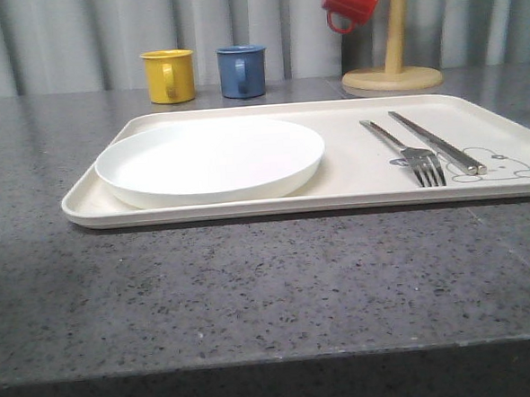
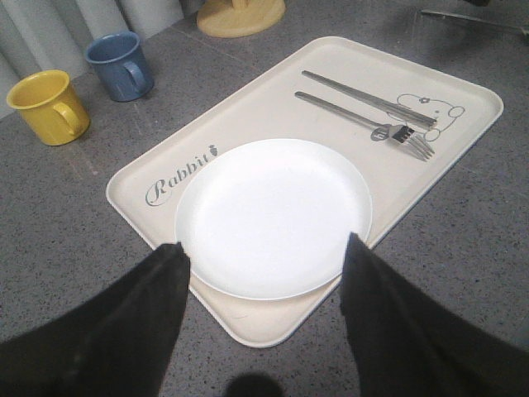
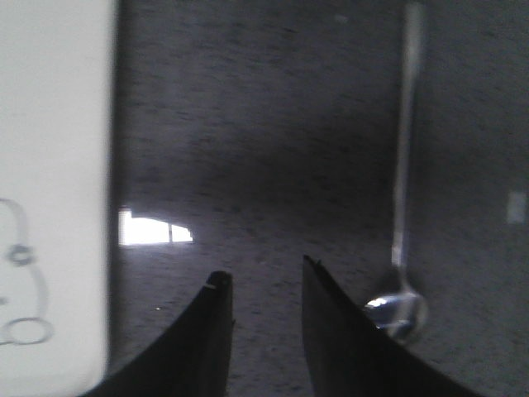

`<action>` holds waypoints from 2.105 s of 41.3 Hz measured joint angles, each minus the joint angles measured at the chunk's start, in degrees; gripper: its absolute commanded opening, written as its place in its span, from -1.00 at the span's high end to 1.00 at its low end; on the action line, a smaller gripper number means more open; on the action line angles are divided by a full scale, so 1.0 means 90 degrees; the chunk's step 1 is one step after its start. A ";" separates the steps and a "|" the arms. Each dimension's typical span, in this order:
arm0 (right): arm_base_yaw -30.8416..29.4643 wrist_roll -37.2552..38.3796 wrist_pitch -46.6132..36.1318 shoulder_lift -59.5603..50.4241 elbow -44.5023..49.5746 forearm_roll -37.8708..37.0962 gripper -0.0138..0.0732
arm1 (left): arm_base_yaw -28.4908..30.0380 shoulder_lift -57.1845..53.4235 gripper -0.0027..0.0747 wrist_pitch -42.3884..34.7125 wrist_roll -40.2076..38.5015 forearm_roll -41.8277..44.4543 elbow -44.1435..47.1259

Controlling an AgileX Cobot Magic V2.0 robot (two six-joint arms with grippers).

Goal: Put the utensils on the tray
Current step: 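Place the chopsticks on the tray next to the fork and release, then grasp the steel spoon with the right gripper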

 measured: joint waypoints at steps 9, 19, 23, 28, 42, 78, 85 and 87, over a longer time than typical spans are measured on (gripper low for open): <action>-0.1110 -0.0437 0.0009 0.0140 0.0028 -0.0075 0.11 | 0.0000 0.0000 -0.12 0.0000 0.0000 0.0000 0.0000; -0.1306 -0.0935 0.0009 0.0569 0.0028 0.0064 0.11 | 0.0000 0.0000 -0.12 0.0000 0.0000 0.0000 0.0000; -0.1306 -0.1143 0.0009 0.0712 0.0028 0.0282 0.11 | 0.0000 0.0000 -0.12 0.0000 0.0000 0.0000 0.0000; -0.1306 -0.1260 -0.0002 0.0930 0.0028 0.0422 0.11 | 0.0000 0.0000 -0.12 0.0000 0.0000 0.0000 0.0000; -0.1306 -0.1286 -0.0025 0.1186 0.0028 0.0465 0.27 | 0.0000 0.0000 -0.12 0.0000 0.0000 0.0000 0.0000; -0.1206 -0.1300 -0.0092 0.1247 -0.0053 0.0929 0.70 | 0.0000 0.0000 -0.12 0.0000 0.0000 0.0000 0.0000; -0.0566 -0.1300 -0.0077 0.0908 -0.0471 0.1429 0.70 | 0.0000 0.0000 -0.12 -0.0004 0.0000 0.0000 0.0000; -0.0263 -0.1300 -0.0077 0.0847 -0.0577 0.1543 0.70 | 0.0000 0.0000 -0.12 -0.0004 0.0000 0.0000 0.0000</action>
